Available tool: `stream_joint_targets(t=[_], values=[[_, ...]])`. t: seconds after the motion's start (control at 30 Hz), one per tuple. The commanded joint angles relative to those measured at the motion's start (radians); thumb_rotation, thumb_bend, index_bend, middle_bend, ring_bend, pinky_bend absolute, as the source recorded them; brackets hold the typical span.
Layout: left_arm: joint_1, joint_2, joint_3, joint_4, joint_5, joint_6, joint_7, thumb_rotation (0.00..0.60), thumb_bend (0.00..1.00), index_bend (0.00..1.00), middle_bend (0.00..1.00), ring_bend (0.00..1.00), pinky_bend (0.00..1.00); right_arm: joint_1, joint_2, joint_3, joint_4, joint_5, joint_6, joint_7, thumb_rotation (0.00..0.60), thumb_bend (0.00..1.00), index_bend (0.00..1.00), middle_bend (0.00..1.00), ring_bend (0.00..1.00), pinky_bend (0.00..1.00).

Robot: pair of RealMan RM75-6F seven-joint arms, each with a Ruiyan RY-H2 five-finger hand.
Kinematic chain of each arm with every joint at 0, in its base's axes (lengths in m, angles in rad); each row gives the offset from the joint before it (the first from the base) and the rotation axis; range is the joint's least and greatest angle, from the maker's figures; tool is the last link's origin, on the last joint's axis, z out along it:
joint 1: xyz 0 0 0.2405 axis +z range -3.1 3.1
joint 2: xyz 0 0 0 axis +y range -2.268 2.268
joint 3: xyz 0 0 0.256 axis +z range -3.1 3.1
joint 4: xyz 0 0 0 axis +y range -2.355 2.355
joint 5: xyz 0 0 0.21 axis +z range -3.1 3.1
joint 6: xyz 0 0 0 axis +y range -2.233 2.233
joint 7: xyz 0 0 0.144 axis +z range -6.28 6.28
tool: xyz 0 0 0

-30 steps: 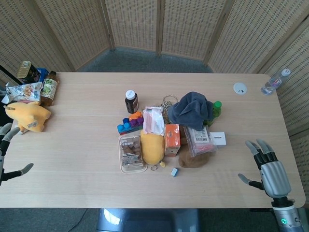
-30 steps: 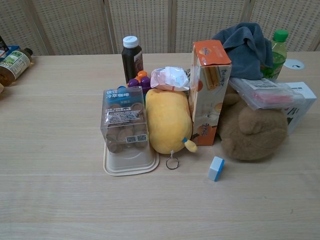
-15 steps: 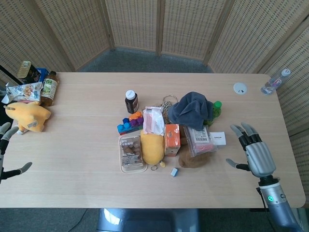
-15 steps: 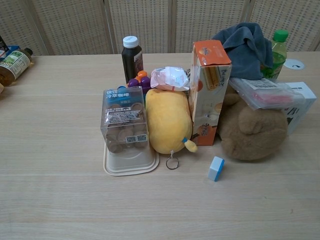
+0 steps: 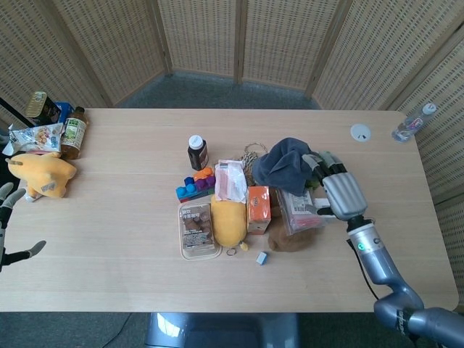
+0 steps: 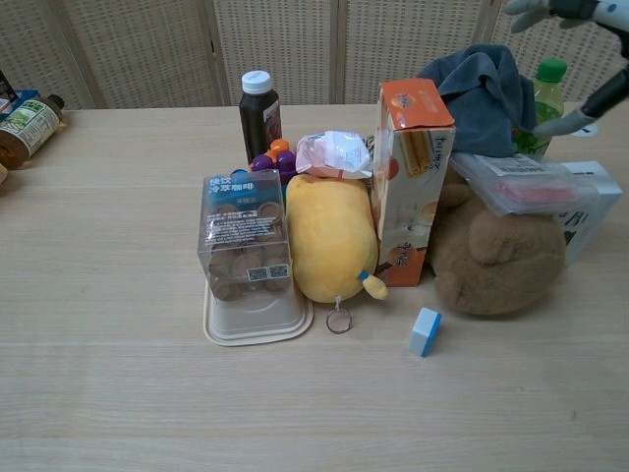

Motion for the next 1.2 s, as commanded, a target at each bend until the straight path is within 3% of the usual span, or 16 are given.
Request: stream_joint_targets(t=[0.03,0.3,0.63,0.7,0.73,0.8,0.87,0.97,1.2], values=[[-0.004,-0.009,-0.007,0.009,-0.014,0.000,0.010,0.600,0.00,0.14,0.00,0.00,0.00,0.079,-0.062,0.036,0.102,0.054,-0.076,-0.055,0.600,0.00,0.00,0.00,0.00,0.00],[-0.007,-0.021,-0.020,0.035,-0.056,0.002,0.035,0.600,0.00,0.14,0.00,0.00,0.00,0.178,-0.154,0.028,0.276,0.098,-0.175,-0.079,0.600,0.00,0.00,0.00,0.00,0.00],[-0.009,-0.030,-0.022,0.046,-0.070,0.003,0.052,0.600,0.00,0.14,0.00,0.00,0.00,0.252,-0.262,0.015,0.418,0.083,-0.178,-0.056,0.600,0.00,0.02,0.02,0.00,0.01],[-0.009,-0.032,-0.022,0.047,-0.072,0.001,0.052,0.600,0.00,0.14,0.00,0.00,0.00,0.255,-0.290,0.007,0.467,0.041,-0.126,-0.008,0.600,0.00,0.18,0.22,0.14,0.16],[-0.010,-0.032,-0.022,0.048,-0.072,0.001,0.052,0.600,0.00,0.14,0.00,0.00,0.00,0.256,-0.303,0.002,0.493,0.024,-0.103,0.013,0.600,0.00,0.32,0.40,0.29,0.32],[-0.009,-0.031,-0.023,0.048,-0.073,0.002,0.051,0.600,0.00,0.14,0.00,0.00,0.00,0.254,-0.325,-0.012,0.538,-0.001,-0.073,0.059,0.600,0.00,0.47,0.57,0.48,0.49],[-0.009,-0.031,-0.023,0.047,-0.072,0.003,0.051,0.600,0.00,0.14,0.00,0.00,0.00,0.253,-0.338,-0.019,0.572,-0.014,-0.050,0.091,0.600,0.00,0.56,0.68,0.61,0.62],[-0.008,-0.030,-0.022,0.046,-0.071,0.004,0.053,0.600,0.00,0.15,0.00,0.00,0.00,0.252,-0.344,-0.023,0.595,-0.018,-0.038,0.117,0.600,0.00,0.59,0.73,0.70,0.70],[-0.007,-0.032,-0.020,0.043,-0.064,0.008,0.055,0.600,0.00,0.14,0.00,0.00,0.00,0.244,-0.322,-0.028,0.581,-0.013,-0.026,0.114,0.600,0.00,0.60,0.76,0.74,0.73]])
